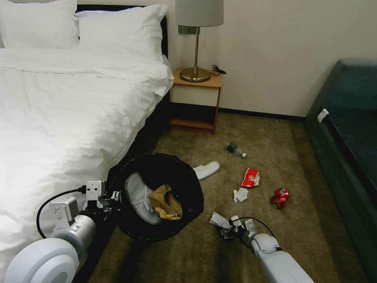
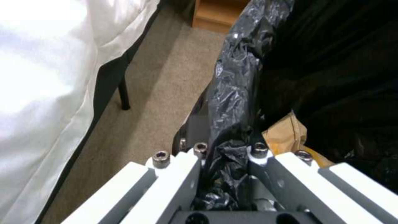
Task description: Pick up the trash bin, then pick up the garbage on the floor and place it into the trash bin.
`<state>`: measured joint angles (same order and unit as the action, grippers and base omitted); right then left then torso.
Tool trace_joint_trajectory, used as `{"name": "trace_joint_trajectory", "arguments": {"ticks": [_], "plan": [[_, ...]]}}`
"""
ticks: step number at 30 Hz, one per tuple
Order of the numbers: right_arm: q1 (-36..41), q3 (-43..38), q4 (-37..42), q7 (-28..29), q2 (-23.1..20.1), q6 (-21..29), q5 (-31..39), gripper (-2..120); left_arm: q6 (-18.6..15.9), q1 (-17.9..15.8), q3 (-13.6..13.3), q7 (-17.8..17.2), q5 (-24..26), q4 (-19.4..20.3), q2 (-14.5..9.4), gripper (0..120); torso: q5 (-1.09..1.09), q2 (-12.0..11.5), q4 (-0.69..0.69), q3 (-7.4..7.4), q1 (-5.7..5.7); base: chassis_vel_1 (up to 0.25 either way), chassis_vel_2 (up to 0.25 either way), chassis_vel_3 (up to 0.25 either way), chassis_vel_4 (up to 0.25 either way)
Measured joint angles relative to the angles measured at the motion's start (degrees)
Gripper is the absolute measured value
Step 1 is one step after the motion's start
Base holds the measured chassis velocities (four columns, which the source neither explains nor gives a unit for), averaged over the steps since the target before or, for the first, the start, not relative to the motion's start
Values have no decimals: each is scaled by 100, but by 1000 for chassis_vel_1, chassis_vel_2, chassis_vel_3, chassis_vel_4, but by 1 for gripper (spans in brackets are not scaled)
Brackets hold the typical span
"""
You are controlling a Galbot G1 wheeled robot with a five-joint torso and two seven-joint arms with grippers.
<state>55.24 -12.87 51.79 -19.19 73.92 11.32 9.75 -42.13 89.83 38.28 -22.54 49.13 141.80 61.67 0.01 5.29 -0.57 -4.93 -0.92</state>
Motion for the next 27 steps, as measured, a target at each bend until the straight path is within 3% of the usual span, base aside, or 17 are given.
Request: {"name": "trace_joint_trajectory", "arguments": {"ticks": [2, 9, 12, 15, 18, 27], "plan": [[11, 2, 27, 55, 9, 4, 2, 47, 0, 3, -3, 7, -12, -3, 10, 2, -2, 0, 2, 0, 0, 0, 0, 0, 0], [37, 5, 76, 185, 39, 4, 0, 26, 0, 24, 0, 33, -53, -4, 21, 2, 2, 0, 2, 0, 0, 0, 0, 0, 0], [103, -56, 286, 290, 21, 7, 2, 10, 0, 25, 1, 34, -61, -3, 33, 2, 3, 0, 2, -1, -1, 0, 0, 0, 0], [159, -117, 458, 334, -27, 17, 47, 1, 0, 23, -3, 38, -63, -2, 35, 2, 1, 0, 1, -1, -1, 0, 0, 0, 0], [215, -168, 616, 376, -66, 42, 134, 0, 0, 22, -6, 41, -63, 1, 35, 2, 1, 0, 1, -1, -1, 0, 0, 0, 0], [782, -775, 2528, 849, -689, 285, 1191, 0, 0, 37, -39, 44, -65, 48, -14, 2, 0, 0, 0, 0, -1, 0, 0, 0, 0]]}}
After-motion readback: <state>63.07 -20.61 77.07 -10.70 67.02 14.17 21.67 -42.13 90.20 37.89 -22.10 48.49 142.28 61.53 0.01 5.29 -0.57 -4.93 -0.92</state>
